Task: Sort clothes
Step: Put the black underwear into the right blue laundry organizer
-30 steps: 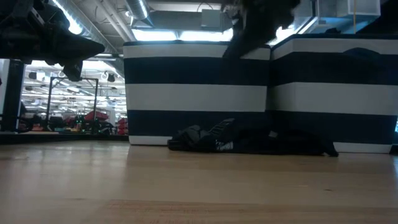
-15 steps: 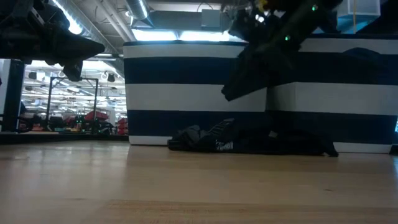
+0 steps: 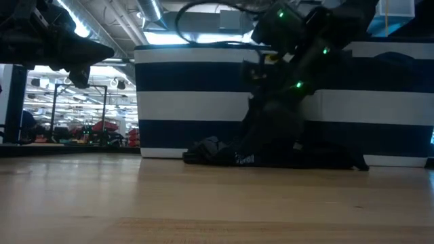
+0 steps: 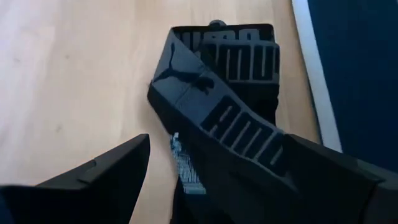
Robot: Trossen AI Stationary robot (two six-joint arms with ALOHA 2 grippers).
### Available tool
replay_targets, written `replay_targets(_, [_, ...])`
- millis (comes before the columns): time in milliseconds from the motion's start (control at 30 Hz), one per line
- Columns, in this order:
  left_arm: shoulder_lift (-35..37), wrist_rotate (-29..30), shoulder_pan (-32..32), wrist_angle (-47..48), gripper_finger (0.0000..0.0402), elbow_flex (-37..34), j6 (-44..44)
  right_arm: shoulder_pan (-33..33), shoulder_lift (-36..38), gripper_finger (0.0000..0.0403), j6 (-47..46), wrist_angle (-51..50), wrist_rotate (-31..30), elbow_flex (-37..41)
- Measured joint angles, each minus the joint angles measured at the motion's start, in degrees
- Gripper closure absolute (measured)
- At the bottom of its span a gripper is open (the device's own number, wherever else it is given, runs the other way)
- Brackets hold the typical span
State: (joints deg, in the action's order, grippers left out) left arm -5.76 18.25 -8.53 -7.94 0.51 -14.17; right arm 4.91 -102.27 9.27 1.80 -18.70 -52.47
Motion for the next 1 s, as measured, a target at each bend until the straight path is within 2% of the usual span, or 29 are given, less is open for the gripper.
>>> replay_targets(100, [-0.02,0.01,0.0,0.09,0.0398,0.0,0.01,-0.7,-2.49,0.0033,-1.32,1.63,-0.59,-0.37])
replay_targets(300, [-0.02,0.01,0.01,0.15,0.0398,-0.01,0.02,-3.53,-6.06,0.0034,-8.15,3.21,3.92,-0.61])
replay_targets(400, [-0.02,0.03,0.01,0.14,0.0398,0.0,0.02,-3.86,-7.23,0.005,-8.86,3.31,4.96,-0.65])
replay_targets(533, [-0.02,0.05,0.02,0.13,0.0398,-0.02,0.02,-3.78,-7.65,0.0116,-9.08,3.84,5.99,-0.61])
replay_targets(833, [-0.02,0.05,0.02,0.11,0.0398,0.0,0.02,-3.72,-7.9,0.0318,-10.2,6.54,8.48,-0.52])
replay_targets(1000, [-0.02,0.05,0.01,0.11,0.0398,-0.01,0.02,-2.13,-7.96,0.0383,-7.86,7.01,7.62,-0.48])
